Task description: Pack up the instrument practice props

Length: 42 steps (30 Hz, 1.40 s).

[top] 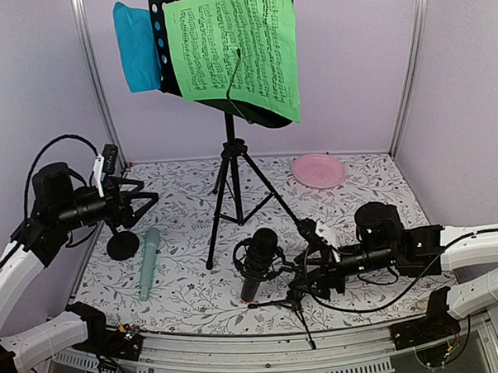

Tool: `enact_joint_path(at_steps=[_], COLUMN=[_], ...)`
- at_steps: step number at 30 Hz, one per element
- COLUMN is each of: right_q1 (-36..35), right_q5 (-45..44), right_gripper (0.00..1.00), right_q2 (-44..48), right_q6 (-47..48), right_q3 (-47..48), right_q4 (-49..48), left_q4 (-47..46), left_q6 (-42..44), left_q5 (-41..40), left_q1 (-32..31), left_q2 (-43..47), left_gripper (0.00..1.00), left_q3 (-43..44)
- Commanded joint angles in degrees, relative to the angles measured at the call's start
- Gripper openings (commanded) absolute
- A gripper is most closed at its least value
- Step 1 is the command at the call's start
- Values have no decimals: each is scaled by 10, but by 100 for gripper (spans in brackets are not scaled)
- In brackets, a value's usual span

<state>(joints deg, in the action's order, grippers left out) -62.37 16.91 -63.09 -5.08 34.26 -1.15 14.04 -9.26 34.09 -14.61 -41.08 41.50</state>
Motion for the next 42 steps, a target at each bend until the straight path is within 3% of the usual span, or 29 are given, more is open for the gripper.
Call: enact_joint_path(at_steps=[1,4,9,12,14,22,33,42], right_q1=[-5,-11,-15,-15,-16,-16,-17,-18], right_q5=[11,18,9,4,4,2,7,-6], right_gripper=[71,60,45,34,32,15,2,0], right_q2=[-20,-37,-37,-30,-28,-34,-60,-59], right_q6=[-2,-5,1,-2,-5,-2,4,1], right_q3=[-13,-11,-11,-12,-13,-3,24,28], right_q4=[-85,-93,-91,-87,-81,-66,-47,-37], left_q4=[-55,-46,48,133,160,147,168,194], left_q6=[85,112,172,211,224,243,270,286], left_q5=[144,152,149,134,127,63,124,193], left_q1=[-75,-152,-247,-275,-287,-365,-375,-378], left_q2=[-45,-101,-208,-264,-288,-360,-444,-472], left_gripper=[91,91,87,86,86,86,76,69], left_q3=[40,68,165,233,257,283,343,368])
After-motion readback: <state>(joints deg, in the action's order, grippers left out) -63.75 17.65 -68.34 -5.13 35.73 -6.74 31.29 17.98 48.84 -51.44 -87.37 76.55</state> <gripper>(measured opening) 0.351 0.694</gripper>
